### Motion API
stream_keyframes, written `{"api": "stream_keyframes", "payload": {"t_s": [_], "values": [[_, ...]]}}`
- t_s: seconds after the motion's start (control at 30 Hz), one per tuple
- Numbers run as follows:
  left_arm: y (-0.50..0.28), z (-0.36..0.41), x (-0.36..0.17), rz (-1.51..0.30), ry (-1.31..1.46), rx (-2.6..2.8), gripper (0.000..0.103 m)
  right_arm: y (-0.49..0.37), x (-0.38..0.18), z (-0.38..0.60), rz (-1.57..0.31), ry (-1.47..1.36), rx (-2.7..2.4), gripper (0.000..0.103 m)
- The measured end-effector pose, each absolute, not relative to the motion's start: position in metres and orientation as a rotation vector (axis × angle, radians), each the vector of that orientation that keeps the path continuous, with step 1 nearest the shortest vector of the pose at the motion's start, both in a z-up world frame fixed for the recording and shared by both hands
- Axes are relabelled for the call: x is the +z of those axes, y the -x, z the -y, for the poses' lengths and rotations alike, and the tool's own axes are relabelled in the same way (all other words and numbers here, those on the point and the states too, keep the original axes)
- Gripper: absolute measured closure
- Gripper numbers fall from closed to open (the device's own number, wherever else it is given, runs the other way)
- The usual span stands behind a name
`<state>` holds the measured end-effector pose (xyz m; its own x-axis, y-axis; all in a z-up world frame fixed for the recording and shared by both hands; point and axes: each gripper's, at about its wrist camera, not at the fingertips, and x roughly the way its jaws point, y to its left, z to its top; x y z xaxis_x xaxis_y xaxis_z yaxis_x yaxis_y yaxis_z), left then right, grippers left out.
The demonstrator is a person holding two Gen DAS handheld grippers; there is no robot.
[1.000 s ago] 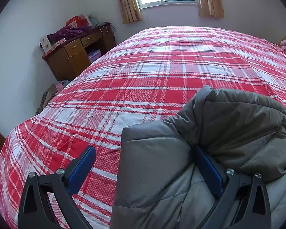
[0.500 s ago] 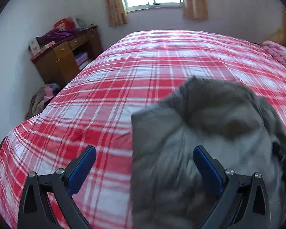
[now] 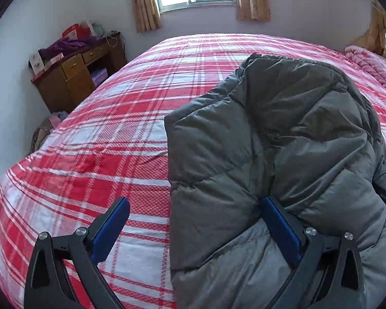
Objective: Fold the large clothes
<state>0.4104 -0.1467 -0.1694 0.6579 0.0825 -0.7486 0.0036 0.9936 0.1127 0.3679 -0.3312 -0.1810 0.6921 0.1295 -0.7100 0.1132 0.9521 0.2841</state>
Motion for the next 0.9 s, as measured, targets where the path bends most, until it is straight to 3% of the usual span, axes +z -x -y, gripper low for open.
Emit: {"api": "stream_keyframes", "payload": {"t_s": [0.17,0.4,0.57,0.63,0.9], "values": [[-0.413,0.146,-0.175,-0.871,-0.072,0.024,0.001,-0.368,-0.183,0.330,-0.804,-0.332,0.031,0.024],[-0.415,0.145,-0.175,-0.887,-0.044,-0.021,0.001,-0.360,-0.181,0.325,-0.764,-0.333,0.067,0.039],[-0.418,0.142,-0.176,-0.895,-0.016,-0.067,0.002,-0.361,-0.184,0.329,-0.777,-0.378,0.100,0.039],[-0.421,0.140,-0.177,-0.904,-0.004,-0.088,0.003,-0.360,-0.184,0.329,-0.766,-0.385,0.128,0.044],[-0.422,0.146,-0.176,-0.896,-0.005,-0.104,0.006,-0.364,-0.186,0.329,-0.769,-0.401,0.149,0.040]]}}
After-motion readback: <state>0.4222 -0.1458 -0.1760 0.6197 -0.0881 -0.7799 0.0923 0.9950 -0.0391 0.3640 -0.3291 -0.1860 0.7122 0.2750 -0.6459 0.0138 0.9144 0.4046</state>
